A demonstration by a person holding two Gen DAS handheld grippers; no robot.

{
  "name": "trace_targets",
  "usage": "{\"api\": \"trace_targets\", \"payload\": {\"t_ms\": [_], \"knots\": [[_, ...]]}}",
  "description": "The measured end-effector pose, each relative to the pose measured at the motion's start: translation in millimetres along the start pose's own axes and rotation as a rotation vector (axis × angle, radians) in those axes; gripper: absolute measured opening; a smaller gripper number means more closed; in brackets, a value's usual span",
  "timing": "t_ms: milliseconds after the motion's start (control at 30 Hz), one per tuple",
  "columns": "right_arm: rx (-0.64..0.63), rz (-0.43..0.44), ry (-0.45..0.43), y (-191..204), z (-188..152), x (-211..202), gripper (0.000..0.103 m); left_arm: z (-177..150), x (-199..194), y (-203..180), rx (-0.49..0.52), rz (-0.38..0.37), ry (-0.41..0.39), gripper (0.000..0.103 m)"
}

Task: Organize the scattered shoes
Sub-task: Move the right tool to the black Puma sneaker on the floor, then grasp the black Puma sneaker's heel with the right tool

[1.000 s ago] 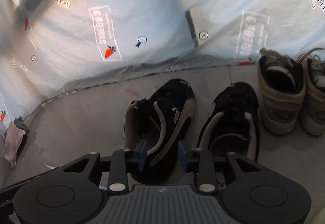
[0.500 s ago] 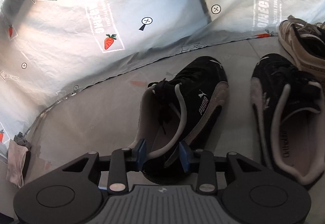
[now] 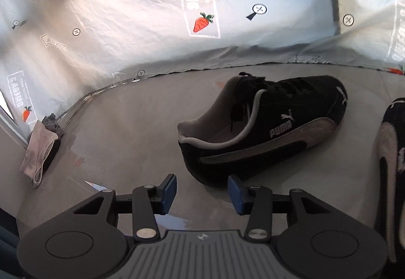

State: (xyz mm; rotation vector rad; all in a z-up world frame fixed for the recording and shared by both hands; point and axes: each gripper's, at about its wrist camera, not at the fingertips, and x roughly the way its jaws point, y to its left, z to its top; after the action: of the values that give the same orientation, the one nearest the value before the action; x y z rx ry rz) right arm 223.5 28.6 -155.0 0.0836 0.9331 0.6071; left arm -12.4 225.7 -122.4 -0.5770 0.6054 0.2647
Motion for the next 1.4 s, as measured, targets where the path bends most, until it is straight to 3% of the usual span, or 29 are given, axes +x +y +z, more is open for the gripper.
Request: {"api": "trace_targets", "payload": {"t_ms": [233,300,367,433,633,700,833,1000,1167,1267,1333,1400], "knots": [[-0.055,-0.080,0.033,-29,-29,-62,0.053,2,-18,-23,-0.070,0.019,-0.049,0.024],[-0.030,-0.069,0.018,-40,-34,-79,0.056,5,-32,-34,-0.046,0.032,-0.083,0.024],[-0.015,-0.061,-0.006,-49,-36,-93,0.069,8,-51,-46,-0.005,0.062,-0.119,0.025],[-0.021,-0.063,-0.039,-57,-36,-108,0.071,5,-66,-53,0.046,0.071,-0.135,0.025],[-0.041,-0.049,-0.112,-70,-39,-127,0.074,-15,-83,-41,0.023,0.159,-0.085,0.025],[-0.055,-0.057,-0.106,-69,-42,-123,0.080,-24,-87,-31,0.018,0.178,-0.064,0.025],[-0.126,-0.104,-0.084,-62,-47,-111,0.081,-27,-93,-8,-0.029,0.169,-0.043,0.025],[-0.166,-0.169,-0.075,-49,-35,-91,0.081,-15,-84,24,-0.028,0.107,-0.015,0.025],[-0.077,-0.215,-0.135,-32,-9,-71,0.079,9,-66,46,-0.005,0.050,0.004,0.025],[0.054,-0.228,-0.167,-30,14,-51,0.081,20,-51,59,-0.002,0.023,0.027,0.025],[0.136,-0.194,-0.133,-31,27,-29,0.081,28,-44,62,0.006,0.013,0.031,0.025],[0.122,-0.175,-0.085,-23,33,-3,0.078,35,-38,63,0.020,0.002,0.029,0.025]]}}
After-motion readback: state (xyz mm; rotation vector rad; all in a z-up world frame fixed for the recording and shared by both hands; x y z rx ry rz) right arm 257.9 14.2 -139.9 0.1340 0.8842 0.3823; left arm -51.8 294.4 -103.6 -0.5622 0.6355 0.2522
